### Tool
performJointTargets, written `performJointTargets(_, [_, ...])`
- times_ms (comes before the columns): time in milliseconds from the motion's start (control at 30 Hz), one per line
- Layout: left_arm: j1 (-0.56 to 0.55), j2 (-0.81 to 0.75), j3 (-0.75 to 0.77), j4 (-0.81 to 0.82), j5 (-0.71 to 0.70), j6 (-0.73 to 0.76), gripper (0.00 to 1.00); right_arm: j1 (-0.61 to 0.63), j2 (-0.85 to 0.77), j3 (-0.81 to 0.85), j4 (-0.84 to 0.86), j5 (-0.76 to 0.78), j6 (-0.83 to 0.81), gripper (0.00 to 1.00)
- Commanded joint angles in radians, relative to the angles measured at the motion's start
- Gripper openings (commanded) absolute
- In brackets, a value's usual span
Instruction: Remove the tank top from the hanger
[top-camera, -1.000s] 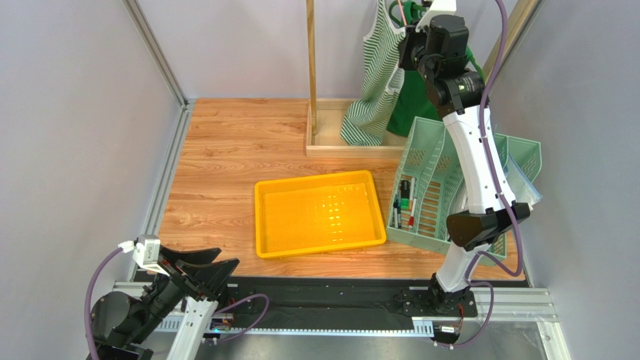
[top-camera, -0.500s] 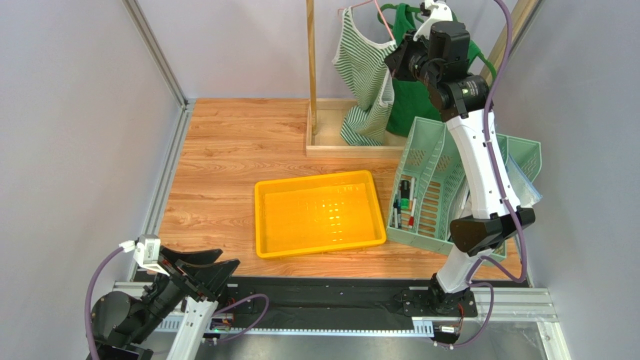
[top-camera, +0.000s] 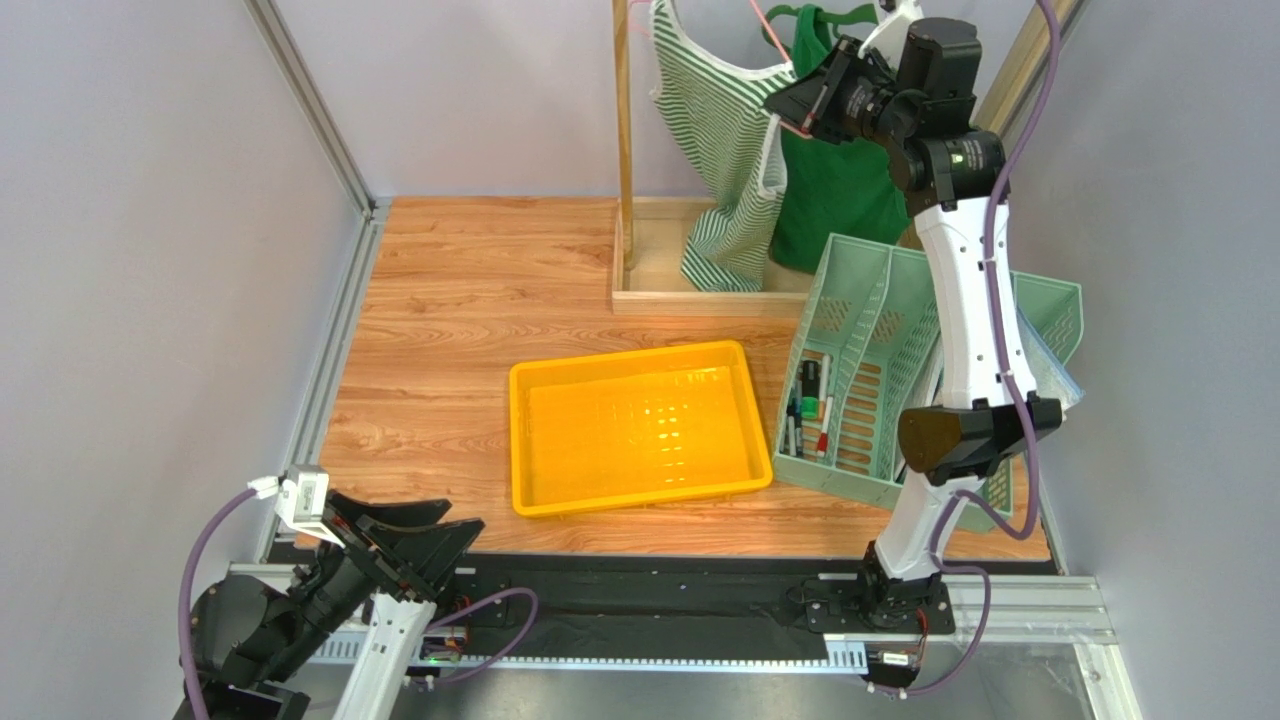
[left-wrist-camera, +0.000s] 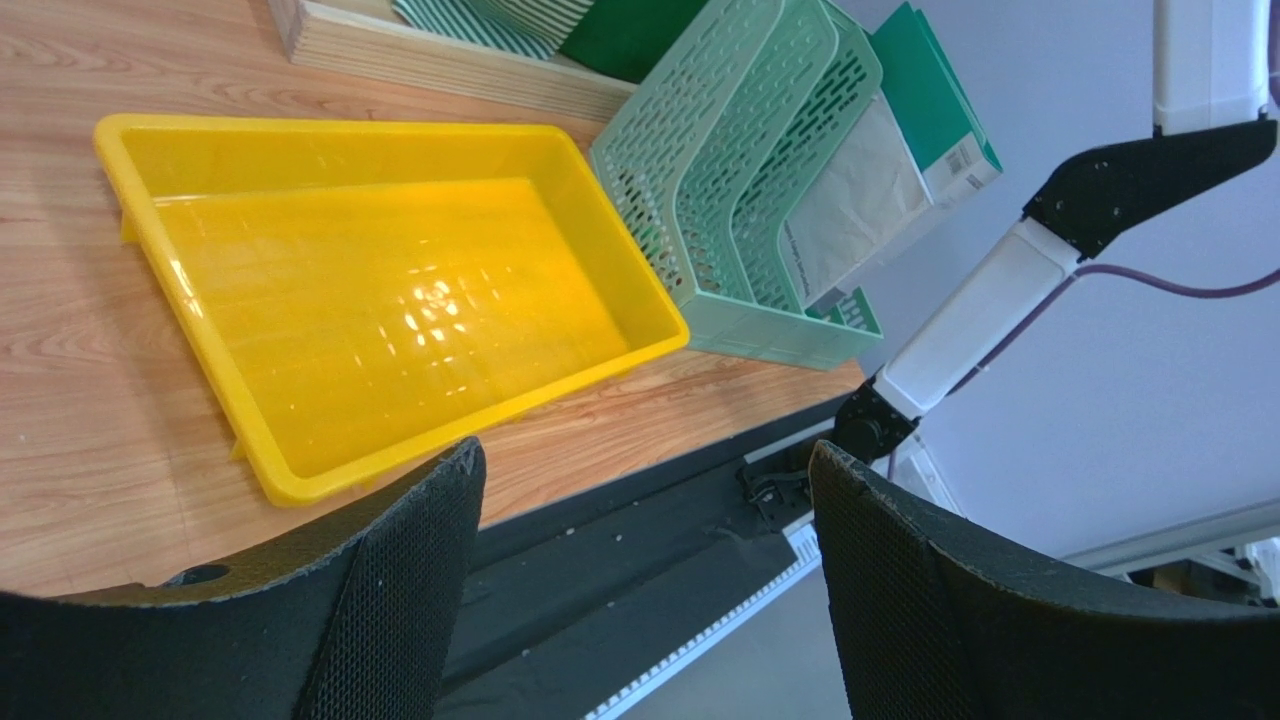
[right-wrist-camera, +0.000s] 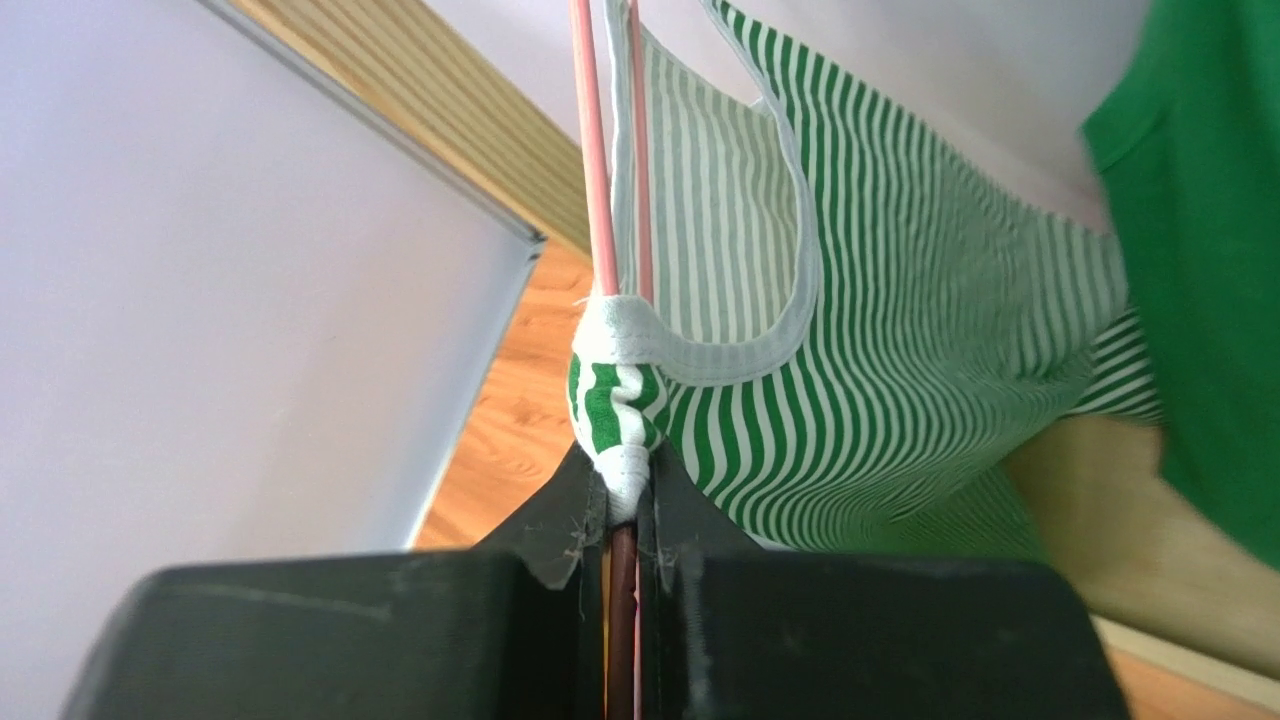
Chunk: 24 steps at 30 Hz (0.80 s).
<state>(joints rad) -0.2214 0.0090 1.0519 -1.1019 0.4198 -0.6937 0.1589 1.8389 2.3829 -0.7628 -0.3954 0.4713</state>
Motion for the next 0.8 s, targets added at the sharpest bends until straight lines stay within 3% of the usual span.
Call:
performJointTargets(0, [-0.002,-0.020,0.007,0.014,0.016,-0.012,0.84,-0.015,0.040,0.047,0.080,-0.154,0.145,0.00])
performJointTargets(333, [-0.002,-0.030,0.020,-0.009,0.017,-0.018,0.84,-0.035,0.057,-0.040,0.114,-0.224,0.263,0.00])
performJointTargets(767, [-0.002,-0.015,0.014,-0.006,0.054,-0.018,0.84,-0.033,-0.088,-0.362,0.145,-0.231,0.192,0.00])
